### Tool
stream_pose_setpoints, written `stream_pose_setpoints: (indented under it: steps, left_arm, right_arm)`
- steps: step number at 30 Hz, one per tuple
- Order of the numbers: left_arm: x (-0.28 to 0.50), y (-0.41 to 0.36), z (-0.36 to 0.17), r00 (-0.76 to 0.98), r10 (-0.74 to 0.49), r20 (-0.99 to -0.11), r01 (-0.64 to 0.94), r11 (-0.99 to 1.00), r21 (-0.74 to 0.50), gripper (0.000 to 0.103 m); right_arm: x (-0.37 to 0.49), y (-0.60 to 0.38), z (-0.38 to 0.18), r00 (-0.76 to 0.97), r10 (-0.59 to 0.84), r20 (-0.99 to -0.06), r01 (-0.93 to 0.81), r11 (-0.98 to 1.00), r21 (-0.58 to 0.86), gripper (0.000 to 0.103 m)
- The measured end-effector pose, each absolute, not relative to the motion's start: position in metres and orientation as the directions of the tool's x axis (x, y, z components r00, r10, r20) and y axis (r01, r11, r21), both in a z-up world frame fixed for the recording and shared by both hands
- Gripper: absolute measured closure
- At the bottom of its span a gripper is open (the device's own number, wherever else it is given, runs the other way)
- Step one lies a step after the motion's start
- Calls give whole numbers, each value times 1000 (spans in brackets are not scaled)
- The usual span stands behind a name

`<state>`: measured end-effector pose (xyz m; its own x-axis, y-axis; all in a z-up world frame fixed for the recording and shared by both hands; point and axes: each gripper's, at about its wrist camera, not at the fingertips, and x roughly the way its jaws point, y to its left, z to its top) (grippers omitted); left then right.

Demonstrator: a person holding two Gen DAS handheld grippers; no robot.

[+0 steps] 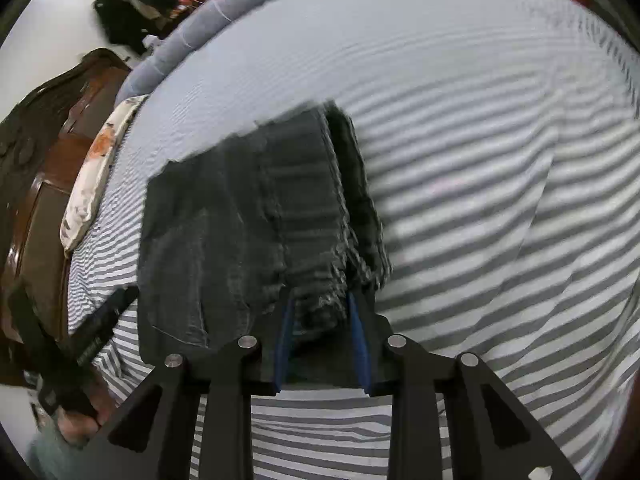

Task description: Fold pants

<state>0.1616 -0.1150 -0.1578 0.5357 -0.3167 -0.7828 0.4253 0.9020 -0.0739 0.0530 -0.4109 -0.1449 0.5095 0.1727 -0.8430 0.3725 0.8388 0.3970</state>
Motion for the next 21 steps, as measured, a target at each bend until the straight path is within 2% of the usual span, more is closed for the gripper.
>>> stream_pose_setpoints:
  steps: [7, 12, 21]
  left_arm:
    - [217, -146, -151, 484, -390, -783, 500, 858, -118, 52]
    - [252, -166, -169, 422, -405, -811, 494, 853, -169, 52]
    - [295, -190, -193, 419, -370, -829, 494, 859, -133, 52]
  right_arm:
    - [86, -401, -110, 571, 143, -808, 279, 892, 355, 74]
    - [118, -394, -125, 538, 133, -833, 249, 918, 308, 75]
    - [139, -407, -161, 485, 133, -864, 304, 901, 310, 80]
